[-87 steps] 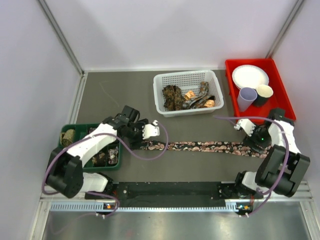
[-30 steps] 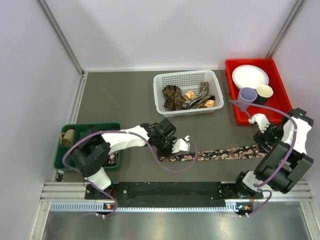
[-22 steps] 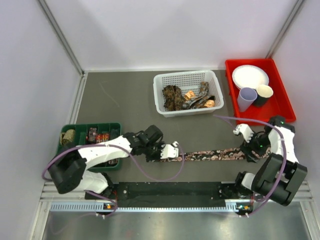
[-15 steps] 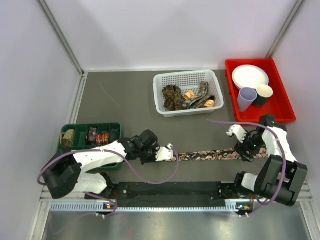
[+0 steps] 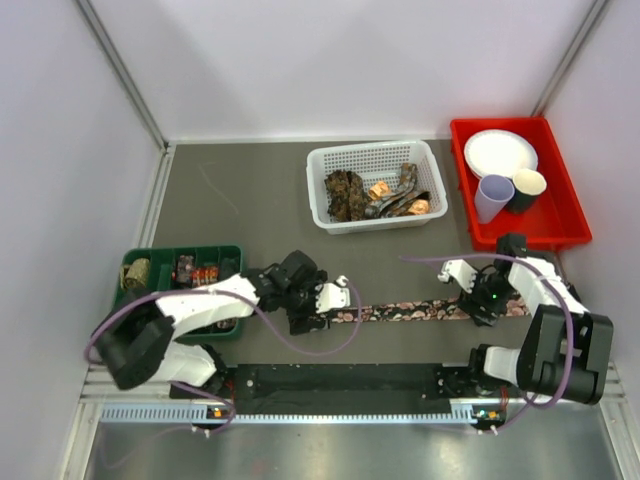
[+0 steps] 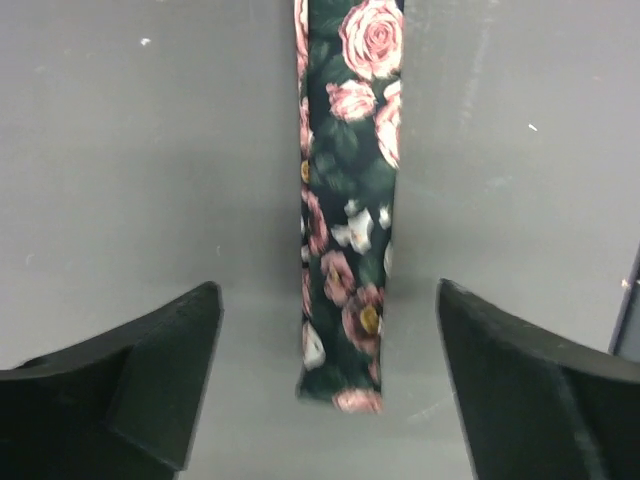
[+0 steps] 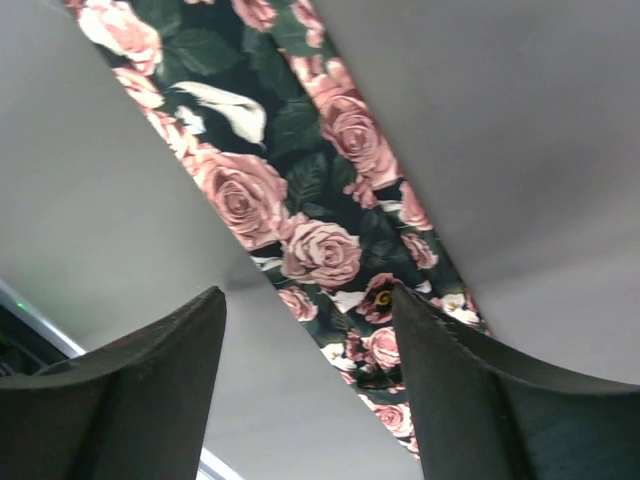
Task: Roll the ties
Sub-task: Flatten out the tie at the center of the board.
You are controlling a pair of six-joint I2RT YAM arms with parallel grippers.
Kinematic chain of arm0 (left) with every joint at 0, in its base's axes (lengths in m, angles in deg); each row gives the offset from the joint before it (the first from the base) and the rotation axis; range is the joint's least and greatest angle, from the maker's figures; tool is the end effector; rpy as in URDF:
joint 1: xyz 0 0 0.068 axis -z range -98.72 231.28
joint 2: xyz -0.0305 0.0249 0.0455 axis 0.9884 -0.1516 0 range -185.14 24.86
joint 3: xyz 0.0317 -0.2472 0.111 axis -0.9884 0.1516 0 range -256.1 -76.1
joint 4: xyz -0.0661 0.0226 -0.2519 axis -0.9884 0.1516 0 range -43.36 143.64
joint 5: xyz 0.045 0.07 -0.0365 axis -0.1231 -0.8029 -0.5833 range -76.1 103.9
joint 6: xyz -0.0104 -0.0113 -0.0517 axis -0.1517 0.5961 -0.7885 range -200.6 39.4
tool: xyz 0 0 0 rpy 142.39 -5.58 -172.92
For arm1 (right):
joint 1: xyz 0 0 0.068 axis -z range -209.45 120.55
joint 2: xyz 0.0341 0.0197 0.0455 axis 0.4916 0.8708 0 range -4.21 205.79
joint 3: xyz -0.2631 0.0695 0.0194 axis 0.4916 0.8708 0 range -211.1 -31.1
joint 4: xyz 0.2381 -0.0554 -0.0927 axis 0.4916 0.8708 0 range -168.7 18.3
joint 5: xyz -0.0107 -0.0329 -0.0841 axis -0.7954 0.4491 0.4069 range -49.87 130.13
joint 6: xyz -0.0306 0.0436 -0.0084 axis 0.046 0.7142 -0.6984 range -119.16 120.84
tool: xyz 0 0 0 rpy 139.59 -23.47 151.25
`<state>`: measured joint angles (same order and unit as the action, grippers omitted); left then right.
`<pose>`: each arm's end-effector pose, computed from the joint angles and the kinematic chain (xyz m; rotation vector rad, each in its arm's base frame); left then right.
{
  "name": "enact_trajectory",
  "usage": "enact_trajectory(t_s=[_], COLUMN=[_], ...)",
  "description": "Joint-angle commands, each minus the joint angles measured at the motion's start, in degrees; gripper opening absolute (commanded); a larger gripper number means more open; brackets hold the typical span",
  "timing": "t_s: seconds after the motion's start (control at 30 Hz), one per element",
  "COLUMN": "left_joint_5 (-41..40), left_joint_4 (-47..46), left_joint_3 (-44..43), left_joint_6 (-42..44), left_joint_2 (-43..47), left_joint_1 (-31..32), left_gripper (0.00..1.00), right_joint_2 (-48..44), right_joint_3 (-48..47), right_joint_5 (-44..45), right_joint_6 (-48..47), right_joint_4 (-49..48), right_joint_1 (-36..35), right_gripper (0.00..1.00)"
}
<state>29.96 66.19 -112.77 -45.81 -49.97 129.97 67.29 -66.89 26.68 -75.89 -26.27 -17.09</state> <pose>0.1500 -0.1855 0.1726 1.7962 1.8552 -0.4516 0.1714 -0.0291 0.1609 -1.5741 2.4905 0.2140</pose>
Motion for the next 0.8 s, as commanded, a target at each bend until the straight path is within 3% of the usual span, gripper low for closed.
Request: enact_trajectory(t_s=[0.0, 0.1, 0.3, 0.53, 0.77], left_joint_5=[3.01, 3.64, -4.80, -2.44, 1.17], left_joint_4=[-1.62, -2.32, -4.17, -2.15, 0.93], left_joint_3=[-6.04, -8.07, -10.27, -10.53, -11.24], left_joint_6=[0.72, 0.99, 2.39, 4.85, 3.10], left_joint_2=[-8.64, -12.87, -18.42, -17.11, -16.14], left_joint_1=[0.01, 0.27, -0.17, -1.23, -0.61], left_gripper=[0.86, 0.75, 0.52, 0.43, 0.36], right_joint_2=[5.12, 7.67, 11.63, 15.42, 10.25], right_joint_3=[0.11, -1.73, -4.63, -8.07, -1.67], right_joint_5=[4.04, 4.57, 6.86, 9.23, 8.79], right_joint_6=[1.93, 3.51, 6.59, 4.41, -3.50], right_joint_4=[-9.88, -11.03, -16.21, -17.18, -13.58], right_joint_1=[-0.58, -0.58, -0.58, 0.29, 2.76], right_gripper=[0.64, 0.61, 0.60, 0.58, 0.57])
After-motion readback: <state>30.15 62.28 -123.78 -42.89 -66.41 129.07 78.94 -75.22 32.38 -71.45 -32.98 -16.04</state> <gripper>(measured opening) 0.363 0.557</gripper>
